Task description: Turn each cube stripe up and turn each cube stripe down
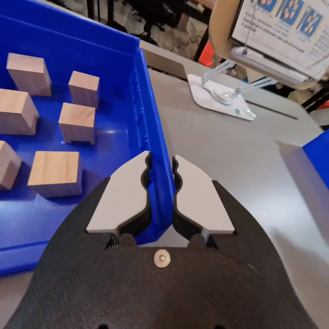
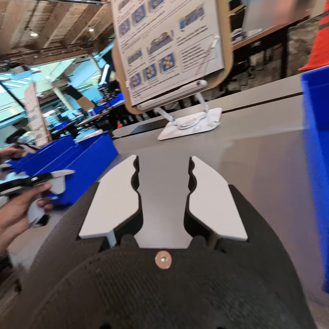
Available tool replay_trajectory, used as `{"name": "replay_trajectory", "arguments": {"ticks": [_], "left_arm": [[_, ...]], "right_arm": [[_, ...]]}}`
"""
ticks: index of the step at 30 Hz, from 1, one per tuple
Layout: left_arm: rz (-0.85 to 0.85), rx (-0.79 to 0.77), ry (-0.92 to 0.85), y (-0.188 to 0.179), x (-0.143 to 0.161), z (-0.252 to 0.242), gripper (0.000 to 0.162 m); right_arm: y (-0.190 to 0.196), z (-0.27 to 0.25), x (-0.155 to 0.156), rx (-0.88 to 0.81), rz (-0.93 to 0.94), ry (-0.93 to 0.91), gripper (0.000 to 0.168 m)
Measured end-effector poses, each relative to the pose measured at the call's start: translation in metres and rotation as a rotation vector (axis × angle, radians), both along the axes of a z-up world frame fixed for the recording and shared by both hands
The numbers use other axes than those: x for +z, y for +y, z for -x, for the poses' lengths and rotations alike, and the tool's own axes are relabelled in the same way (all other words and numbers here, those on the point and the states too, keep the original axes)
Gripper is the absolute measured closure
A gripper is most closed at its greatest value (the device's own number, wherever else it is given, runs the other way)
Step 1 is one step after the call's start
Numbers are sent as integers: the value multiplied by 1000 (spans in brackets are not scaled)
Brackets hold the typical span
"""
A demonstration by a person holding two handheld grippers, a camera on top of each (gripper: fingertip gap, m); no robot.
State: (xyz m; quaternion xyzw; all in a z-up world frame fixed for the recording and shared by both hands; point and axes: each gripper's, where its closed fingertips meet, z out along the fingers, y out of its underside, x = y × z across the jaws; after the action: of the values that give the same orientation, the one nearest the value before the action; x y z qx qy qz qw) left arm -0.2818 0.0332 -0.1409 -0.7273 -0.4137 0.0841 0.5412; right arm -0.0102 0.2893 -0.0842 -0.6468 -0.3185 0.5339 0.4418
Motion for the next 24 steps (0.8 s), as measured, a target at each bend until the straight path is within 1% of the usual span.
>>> {"name": "replay_trajectory", "arguments": {"ticks": [2, 5, 9, 10, 11, 12, 13, 14, 16, 17, 18, 19, 20, 22, 24], "left_arm": [[103, 18, 55, -13, -1, 0, 148], [174, 6, 66, -29, -2, -7, 153], [107, -22, 1, -40, -2, -18, 152], [89, -30, -22, -41, -2, -20, 150], [72, -38, -41, -43, -1, -22, 145], [52, -33, -46, -46, 6, -22, 131], [21, -25, -28, -50, 18, -20, 120], [-14, -13, 8, -56, 34, -16, 112], [-67, 28, 96, -74, 67, -3, 106], [-75, 57, 135, -85, 79, 8, 107], [-64, 65, 160, -93, 87, 18, 112], [-21, 47, 161, -96, 87, 28, 115], [59, 23, 135, -98, 78, 40, 113], [283, -91, -34, -98, 39, 53, 105], [471, -198, -205, -97, 4, 55, 104]], "right_arm": [[13, 2, -5, -39, 11, -25, 114], [9, 18, -3, 19, 24, -15, 114], [-7, 45, -8, 85, -35, -67, 113], [-13, 49, -9, 101, -58, -83, 115], [-20, 52, -11, 119, -73, -95, 117], [-25, 52, -12, 131, -75, -102, 118], [-30, 50, -12, 140, -66, -98, 120], [-35, 48, -11, 151, -49, -83, 121], [-38, 45, -8, 160, -8, -46, 122], [-38, 45, -8, 164, 8, -38, 123], [-37, 46, -11, 171, 21, -42, 124], [-35, 48, -15, 177, 35, -58, 124], [-32, 50, -20, 183, 52, -75, 124], [-28, 51, -25, 195, 97, -84, 124], [-25, 50, -27, 198, 148, -69, 125]]}}
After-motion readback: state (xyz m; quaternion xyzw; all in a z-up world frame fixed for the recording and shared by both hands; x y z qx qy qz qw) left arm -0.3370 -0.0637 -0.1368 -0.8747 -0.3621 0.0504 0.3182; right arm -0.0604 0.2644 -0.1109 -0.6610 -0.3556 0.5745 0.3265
